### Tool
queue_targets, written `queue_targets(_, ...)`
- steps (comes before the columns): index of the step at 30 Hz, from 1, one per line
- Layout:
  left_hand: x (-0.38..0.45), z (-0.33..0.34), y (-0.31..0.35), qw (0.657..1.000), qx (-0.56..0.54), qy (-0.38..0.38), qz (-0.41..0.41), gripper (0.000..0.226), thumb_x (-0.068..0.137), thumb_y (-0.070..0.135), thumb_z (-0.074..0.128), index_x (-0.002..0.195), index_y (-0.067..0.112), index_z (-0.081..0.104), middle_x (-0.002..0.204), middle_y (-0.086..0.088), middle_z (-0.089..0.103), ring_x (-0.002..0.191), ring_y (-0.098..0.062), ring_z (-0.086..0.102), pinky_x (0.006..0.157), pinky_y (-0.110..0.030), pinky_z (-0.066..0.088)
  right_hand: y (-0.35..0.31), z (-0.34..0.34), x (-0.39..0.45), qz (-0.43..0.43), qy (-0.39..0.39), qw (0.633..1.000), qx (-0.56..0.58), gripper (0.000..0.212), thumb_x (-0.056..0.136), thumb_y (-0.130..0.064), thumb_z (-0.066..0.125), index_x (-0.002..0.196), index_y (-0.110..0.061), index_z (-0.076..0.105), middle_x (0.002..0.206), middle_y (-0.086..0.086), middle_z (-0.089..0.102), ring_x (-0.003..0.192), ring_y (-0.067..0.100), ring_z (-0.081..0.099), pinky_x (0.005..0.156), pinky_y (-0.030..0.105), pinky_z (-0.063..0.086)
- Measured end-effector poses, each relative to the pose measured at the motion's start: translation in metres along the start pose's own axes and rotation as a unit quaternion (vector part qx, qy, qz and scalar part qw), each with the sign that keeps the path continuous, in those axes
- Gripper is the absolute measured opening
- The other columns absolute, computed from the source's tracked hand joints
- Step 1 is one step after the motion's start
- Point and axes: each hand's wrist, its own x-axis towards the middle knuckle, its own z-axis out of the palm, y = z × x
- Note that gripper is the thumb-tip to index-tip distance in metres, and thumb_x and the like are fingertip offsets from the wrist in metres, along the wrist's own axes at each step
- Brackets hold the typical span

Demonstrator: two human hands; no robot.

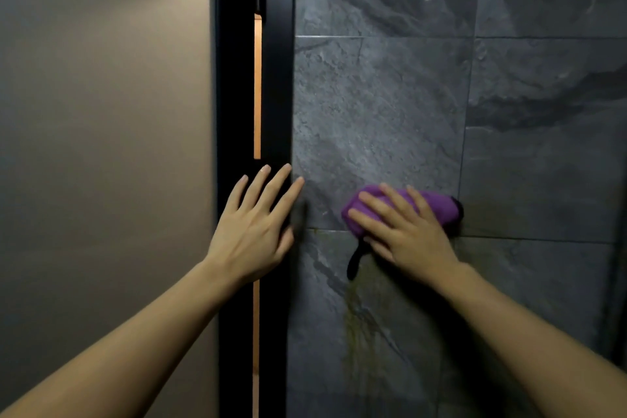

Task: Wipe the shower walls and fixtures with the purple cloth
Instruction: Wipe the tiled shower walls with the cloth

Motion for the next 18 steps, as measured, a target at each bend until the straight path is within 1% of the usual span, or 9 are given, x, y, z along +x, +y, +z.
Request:
queue_targets(3, -0.01, 0.004, 0.008, 1.0, -0.009, -0.006, -0.006, 0.071, 0.089, 0.041, 0.043, 0.154, 0.019, 0.028, 0.161, -0.009, 0.026, 0.147, -0.034, 0.026, 0.118, -0.051, 0.023, 0.011, -0.005, 0.012, 0.069, 0.001, 0.998, 0.006, 0.05, 0.095, -0.045, 0.051, 0.143, -0.033, 0.047, 0.152, 0.0, 0.043, 0.142, 0.029, 0.035, 0.113, 0.055, 0.026)
queue_targets(7, -0.015, 0.01, 0.018, 1.0, -0.017, -0.009, -0.007, 0.072, 0.087, 0.039, 0.045, 0.154, 0.017, 0.029, 0.161, -0.01, 0.027, 0.147, -0.035, 0.027, 0.118, -0.051, 0.024, -0.013, -0.003, 0.023, 0.142, -0.001, 0.99, 0.019, 0.052, 0.096, -0.045, 0.048, 0.147, -0.031, 0.042, 0.155, 0.001, 0.038, 0.145, 0.03, 0.027, 0.115, 0.057, 0.02)
queue_targets(9, -0.012, 0.01, 0.022, 1.0, -0.017, -0.005, -0.005, 0.072, 0.087, 0.039, 0.044, 0.153, 0.017, 0.03, 0.161, -0.01, 0.027, 0.147, -0.035, 0.027, 0.118, -0.051, 0.025, -0.026, -0.001, 0.019, 0.128, -0.001, 0.992, 0.023, 0.052, 0.096, -0.045, 0.049, 0.146, -0.032, 0.042, 0.155, 0.0, 0.039, 0.146, 0.03, 0.028, 0.115, 0.057, 0.021)
queue_targets(14, -0.006, 0.008, 0.023, 1.0, -0.015, 0.0, -0.017, 0.072, 0.086, 0.04, 0.043, 0.153, 0.016, 0.03, 0.161, -0.01, 0.026, 0.147, -0.034, 0.026, 0.117, -0.052, 0.025, -0.035, 0.004, -0.015, 0.035, -0.009, 0.998, 0.042, 0.051, 0.096, -0.045, 0.051, 0.145, -0.034, 0.045, 0.154, -0.002, 0.04, 0.145, 0.027, 0.032, 0.113, 0.056, 0.026)
queue_targets(16, -0.01, 0.007, 0.019, 1.0, -0.014, 0.0, -0.019, 0.072, 0.087, 0.039, 0.043, 0.153, 0.016, 0.03, 0.161, -0.01, 0.027, 0.147, -0.034, 0.026, 0.118, -0.051, 0.024, -0.032, 0.004, -0.025, 0.025, -0.015, 0.999, 0.04, 0.051, 0.096, -0.044, 0.052, 0.145, -0.034, 0.044, 0.154, -0.003, 0.04, 0.144, 0.026, 0.032, 0.113, 0.056, 0.027)
queue_targets(18, -0.016, 0.007, 0.014, 1.0, -0.005, -0.003, -0.018, 0.072, 0.087, 0.039, 0.044, 0.153, 0.016, 0.031, 0.16, -0.01, 0.028, 0.147, -0.034, 0.026, 0.118, -0.051, 0.023, -0.032, 0.003, -0.024, 0.036, -0.017, 0.998, 0.038, 0.05, 0.096, -0.044, 0.052, 0.145, -0.034, 0.045, 0.154, -0.003, 0.04, 0.144, 0.026, 0.033, 0.114, 0.056, 0.026)
